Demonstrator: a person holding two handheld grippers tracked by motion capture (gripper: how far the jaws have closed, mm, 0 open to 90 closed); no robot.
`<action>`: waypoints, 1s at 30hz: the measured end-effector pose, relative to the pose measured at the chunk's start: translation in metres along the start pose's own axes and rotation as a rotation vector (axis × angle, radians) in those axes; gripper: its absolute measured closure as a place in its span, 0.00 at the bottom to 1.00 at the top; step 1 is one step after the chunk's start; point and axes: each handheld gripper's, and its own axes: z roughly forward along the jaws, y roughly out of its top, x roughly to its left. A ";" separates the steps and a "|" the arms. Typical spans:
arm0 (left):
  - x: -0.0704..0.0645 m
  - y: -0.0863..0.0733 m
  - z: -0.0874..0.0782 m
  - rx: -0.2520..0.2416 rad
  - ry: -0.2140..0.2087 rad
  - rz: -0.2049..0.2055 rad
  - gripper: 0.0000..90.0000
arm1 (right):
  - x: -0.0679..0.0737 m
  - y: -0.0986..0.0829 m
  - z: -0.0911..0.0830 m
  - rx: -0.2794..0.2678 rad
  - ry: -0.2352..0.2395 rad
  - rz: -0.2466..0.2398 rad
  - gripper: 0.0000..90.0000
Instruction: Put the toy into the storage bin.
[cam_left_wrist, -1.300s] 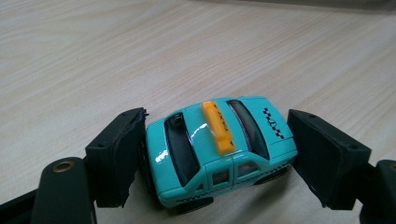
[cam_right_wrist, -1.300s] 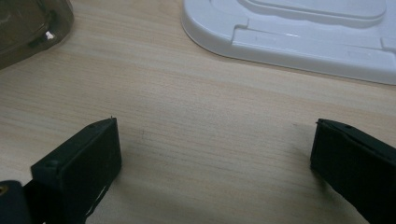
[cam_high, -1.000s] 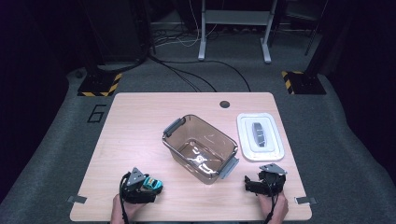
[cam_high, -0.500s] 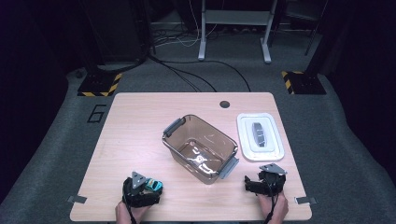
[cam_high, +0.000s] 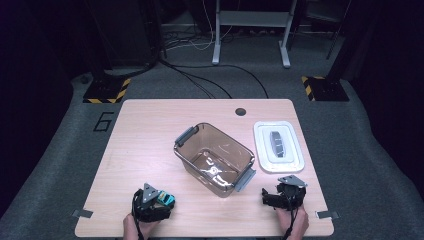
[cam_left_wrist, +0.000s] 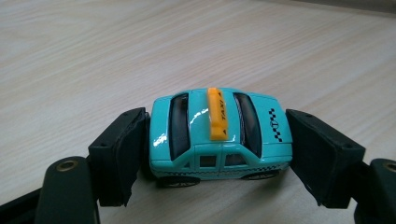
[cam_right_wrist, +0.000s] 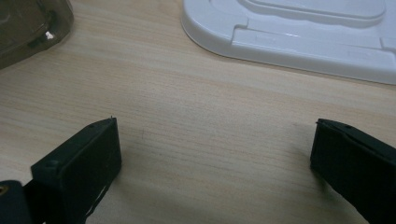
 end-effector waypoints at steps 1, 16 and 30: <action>0.002 0.000 0.000 -0.005 -0.015 0.007 0.27 | 0.000 0.000 0.000 0.000 0.000 0.000 0.01; 0.011 0.007 -0.004 -0.026 -0.064 0.011 0.27 | 0.000 0.000 0.000 0.000 0.002 -0.001 0.01; 0.011 0.023 -0.016 -0.037 -0.054 0.058 0.27 | 0.000 0.000 0.000 0.000 0.001 0.000 0.01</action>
